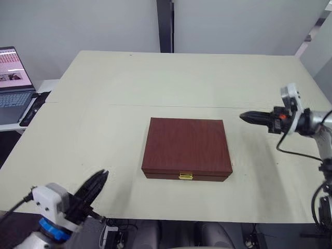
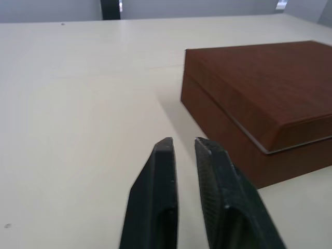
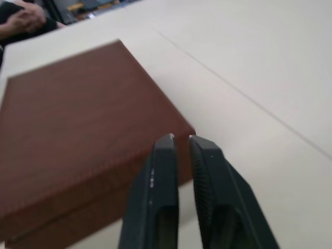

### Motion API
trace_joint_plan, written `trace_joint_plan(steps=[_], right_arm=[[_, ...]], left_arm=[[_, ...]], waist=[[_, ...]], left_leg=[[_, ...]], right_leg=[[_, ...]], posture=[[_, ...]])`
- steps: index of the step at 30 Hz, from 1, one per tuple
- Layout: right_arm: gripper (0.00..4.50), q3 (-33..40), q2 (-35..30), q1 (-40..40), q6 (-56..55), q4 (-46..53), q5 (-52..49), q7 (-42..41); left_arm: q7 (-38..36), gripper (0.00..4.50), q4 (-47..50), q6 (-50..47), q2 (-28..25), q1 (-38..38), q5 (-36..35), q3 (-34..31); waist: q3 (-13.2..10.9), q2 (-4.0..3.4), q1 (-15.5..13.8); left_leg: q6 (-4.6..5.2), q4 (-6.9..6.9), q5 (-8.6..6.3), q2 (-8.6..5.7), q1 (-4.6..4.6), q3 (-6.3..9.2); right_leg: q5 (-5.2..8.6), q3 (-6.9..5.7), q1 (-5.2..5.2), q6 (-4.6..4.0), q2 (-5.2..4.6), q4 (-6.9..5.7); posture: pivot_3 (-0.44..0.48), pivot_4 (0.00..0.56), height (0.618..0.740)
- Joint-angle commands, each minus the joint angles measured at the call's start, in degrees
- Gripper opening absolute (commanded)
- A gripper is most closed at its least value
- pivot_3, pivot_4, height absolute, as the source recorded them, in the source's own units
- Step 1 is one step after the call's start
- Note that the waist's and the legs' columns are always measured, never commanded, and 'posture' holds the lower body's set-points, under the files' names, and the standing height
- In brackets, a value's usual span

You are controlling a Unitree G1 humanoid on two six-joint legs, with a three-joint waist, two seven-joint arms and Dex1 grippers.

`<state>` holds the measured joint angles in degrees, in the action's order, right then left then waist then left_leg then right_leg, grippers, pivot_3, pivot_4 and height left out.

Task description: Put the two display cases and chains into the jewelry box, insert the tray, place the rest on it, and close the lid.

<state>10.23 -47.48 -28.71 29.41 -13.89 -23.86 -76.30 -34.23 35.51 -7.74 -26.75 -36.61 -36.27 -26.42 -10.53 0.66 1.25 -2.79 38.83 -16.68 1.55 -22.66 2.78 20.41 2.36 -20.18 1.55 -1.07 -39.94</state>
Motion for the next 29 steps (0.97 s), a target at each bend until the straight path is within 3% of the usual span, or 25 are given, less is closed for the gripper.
trace_joint_plan(steps=[1,9,10,19,29], right_arm=[[1.63,4.9,-1.5,4.5,-0.3,4.1,-2.0,2.9],[4.02,9.7,-2.4,17.0,-7.2,1.0,0.3,6.8],[4.39,9.6,-2.5,17.6,-8.2,0.3,0.6,7.0],[4.46,9.7,-3.5,18.2,-13.2,-4.0,2.0,7.9],[4.46,8.6,-3.4,18.1,-14.1,-3.7,2.1,8.4]], left_arm=[[1.1,1.87,-4.4,-5.7,-4.3,4.9,-2.9,-3.8],[-7.1,4.39,-26.2,-12.3,-17.2,21.0,-2.4,-5.2],[-8.5,4.50,-28.1,-12.8,-18.1,22.1,-2.6,-5.3],[-17.8,4.50,-40.9,-8.0,-24.0,26.6,2.4,-6.8],[-19.8,4.50,-44.9,-8.0,-24.6,29.6,4.4,-6.3]], waist=[[0.0,-0.01,0.2],[0.0,-0.04,0.7],[0.0,-0.04,0.8],[0.0,-0.04,0.9],[0.0,-0.04,0.7]], left_leg=[[0.00,0.00,0.00,0.00,0.01,0.00],[-0.01,-0.04,0.00,0.06,0.13,-0.06],[-0.01,-0.04,0.01,0.05,0.13,-0.11],[-0.01,-0.07,0.00,0.08,0.18,-0.16],[-0.01,-0.06,0.01,0.07,0.16,-0.10]], right_leg=[[0.00,0.00,0.01,0.00,0.00,-0.02],[0.00,0.01,0.03,0.00,0.11,-0.05],[0.00,0.01,0.00,0.00,0.11,-0.06],[0.00,0.03,0.00,0.00,0.04,-0.07],[0.00,0.06,0.01,0.00,-0.01,-0.07]], posture=[[0.000,0.150,0.740],[0.000,0.150,0.740],[0.000,0.150,0.740],[0.000,0.150,0.740],[0.000,0.150,0.740]])
